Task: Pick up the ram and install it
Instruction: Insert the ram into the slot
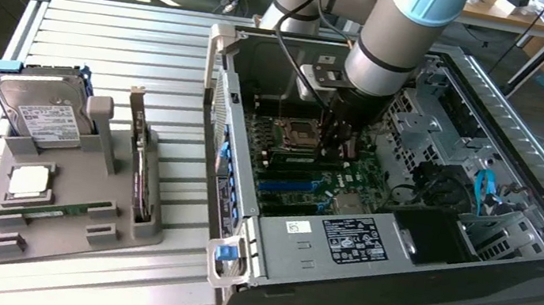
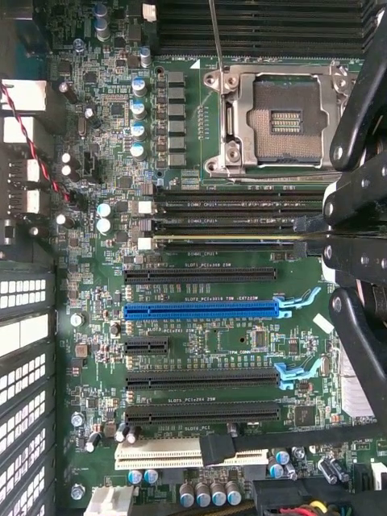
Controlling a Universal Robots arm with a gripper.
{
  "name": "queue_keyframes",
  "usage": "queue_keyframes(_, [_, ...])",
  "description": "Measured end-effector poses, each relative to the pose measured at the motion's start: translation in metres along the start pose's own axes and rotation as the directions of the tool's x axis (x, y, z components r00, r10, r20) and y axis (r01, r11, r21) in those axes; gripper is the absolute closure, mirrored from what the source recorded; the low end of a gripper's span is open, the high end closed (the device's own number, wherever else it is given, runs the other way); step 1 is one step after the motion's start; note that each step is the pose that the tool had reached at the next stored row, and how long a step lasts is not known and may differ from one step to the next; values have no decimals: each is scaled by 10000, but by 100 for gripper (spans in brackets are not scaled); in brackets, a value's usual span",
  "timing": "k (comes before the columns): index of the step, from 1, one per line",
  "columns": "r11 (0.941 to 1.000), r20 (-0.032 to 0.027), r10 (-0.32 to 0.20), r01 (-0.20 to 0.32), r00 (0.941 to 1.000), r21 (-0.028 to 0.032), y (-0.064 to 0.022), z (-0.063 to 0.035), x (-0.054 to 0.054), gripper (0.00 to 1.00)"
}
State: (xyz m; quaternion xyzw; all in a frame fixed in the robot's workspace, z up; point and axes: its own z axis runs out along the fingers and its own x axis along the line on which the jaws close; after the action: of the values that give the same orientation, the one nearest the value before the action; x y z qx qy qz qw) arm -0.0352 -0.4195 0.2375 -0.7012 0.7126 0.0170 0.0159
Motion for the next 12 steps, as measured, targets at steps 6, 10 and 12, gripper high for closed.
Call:
queue_keyframes(6, [10000, 0, 0, 0, 10000, 0, 0, 2, 0, 88])
queue_keyframes(10, [10000, 1, 0, 0, 10000, 0, 0, -22, -1, 88])
queue_keyframes(12, [10000, 0, 0, 0, 10000, 0, 0, -27, -1, 88])
